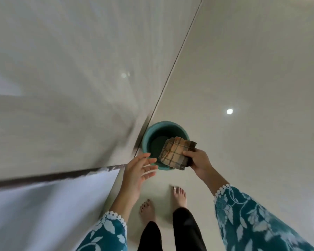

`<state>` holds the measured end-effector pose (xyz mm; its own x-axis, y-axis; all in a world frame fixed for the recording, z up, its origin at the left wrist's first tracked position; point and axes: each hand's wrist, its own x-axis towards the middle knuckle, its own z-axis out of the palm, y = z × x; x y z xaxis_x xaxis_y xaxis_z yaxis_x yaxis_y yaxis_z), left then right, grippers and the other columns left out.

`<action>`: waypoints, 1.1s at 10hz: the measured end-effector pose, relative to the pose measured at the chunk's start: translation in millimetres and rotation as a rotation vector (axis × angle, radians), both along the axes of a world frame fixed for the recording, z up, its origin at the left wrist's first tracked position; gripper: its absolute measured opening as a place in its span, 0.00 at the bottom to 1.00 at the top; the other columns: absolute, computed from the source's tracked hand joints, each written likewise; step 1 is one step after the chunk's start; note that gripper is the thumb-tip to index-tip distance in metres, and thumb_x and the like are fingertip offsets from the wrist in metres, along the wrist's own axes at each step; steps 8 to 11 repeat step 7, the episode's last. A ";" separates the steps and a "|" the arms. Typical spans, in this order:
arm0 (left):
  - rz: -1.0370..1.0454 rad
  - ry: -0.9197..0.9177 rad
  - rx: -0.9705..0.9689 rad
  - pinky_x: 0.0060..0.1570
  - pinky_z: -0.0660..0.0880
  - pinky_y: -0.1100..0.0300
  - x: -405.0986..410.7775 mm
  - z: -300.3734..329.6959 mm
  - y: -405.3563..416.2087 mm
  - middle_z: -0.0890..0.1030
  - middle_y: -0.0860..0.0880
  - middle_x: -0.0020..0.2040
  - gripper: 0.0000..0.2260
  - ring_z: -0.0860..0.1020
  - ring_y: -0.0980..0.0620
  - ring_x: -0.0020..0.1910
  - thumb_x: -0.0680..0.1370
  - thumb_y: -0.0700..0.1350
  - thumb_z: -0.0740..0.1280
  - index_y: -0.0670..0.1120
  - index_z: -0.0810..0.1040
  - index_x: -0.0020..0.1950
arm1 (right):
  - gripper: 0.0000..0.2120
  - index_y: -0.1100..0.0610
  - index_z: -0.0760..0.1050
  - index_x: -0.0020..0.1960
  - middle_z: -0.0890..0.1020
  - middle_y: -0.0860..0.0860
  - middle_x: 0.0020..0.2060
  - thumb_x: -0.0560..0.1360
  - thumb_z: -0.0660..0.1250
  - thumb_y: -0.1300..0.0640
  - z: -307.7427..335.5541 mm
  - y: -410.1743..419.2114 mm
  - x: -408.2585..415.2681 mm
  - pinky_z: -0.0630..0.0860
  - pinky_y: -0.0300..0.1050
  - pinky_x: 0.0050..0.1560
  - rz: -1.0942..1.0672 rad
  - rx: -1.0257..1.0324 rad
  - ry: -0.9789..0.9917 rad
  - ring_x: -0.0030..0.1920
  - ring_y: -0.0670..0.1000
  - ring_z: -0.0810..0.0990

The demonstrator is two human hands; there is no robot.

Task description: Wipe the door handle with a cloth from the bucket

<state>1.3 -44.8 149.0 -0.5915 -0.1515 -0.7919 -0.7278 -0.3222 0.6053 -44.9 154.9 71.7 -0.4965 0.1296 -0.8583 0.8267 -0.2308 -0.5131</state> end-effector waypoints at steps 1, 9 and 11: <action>0.010 0.003 -0.014 0.47 0.78 0.50 -23.7 -83.3 4.8 0.83 0.40 0.49 0.07 0.82 0.43 0.45 0.79 0.41 0.62 0.42 0.78 0.55 | 0.15 0.61 0.78 0.56 0.83 0.58 0.52 0.70 0.70 0.65 -115.2 -9.3 -22.8 0.77 0.59 0.57 0.056 0.047 -0.036 0.52 0.58 0.81; 0.127 0.011 0.016 0.47 0.78 0.51 -53.4 -223.2 1.8 0.84 0.41 0.48 0.09 0.83 0.46 0.42 0.79 0.39 0.60 0.41 0.77 0.56 | 0.20 0.65 0.68 0.68 0.77 0.63 0.56 0.76 0.58 0.65 -315.3 -37.3 -68.4 0.74 0.51 0.59 0.252 0.245 -0.260 0.57 0.61 0.76; 0.127 0.011 0.016 0.47 0.78 0.51 -53.4 -223.2 1.8 0.84 0.41 0.48 0.09 0.83 0.46 0.42 0.79 0.39 0.60 0.41 0.77 0.56 | 0.20 0.65 0.68 0.68 0.77 0.63 0.56 0.76 0.58 0.65 -315.3 -37.3 -68.4 0.74 0.51 0.59 0.252 0.245 -0.260 0.57 0.61 0.76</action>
